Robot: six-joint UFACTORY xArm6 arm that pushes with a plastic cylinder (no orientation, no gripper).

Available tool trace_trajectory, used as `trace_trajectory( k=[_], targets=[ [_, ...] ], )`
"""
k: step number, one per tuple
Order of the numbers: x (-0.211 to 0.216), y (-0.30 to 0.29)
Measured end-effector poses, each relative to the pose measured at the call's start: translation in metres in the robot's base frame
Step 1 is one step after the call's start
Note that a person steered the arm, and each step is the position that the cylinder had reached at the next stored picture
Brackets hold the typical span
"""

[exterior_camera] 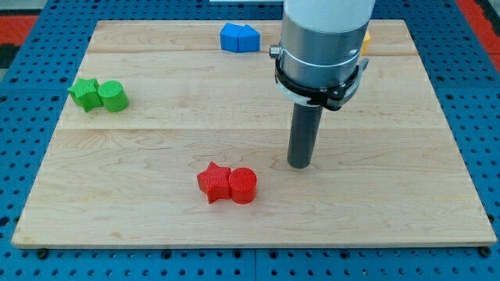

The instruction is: Slide the red circle diagonally to the red star

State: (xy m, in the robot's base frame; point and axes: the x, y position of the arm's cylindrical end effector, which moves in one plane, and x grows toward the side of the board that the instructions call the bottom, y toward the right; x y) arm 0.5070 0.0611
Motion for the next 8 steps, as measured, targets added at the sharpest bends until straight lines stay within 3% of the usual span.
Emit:
trace_trajectory(
  k=[4, 5, 6, 7, 8],
  targets=[
    [0.017, -0.061],
    [0.029, 0.002],
    [0.088, 0.014],
    [0.111, -0.005],
    [0.102, -0.066]
  ],
)
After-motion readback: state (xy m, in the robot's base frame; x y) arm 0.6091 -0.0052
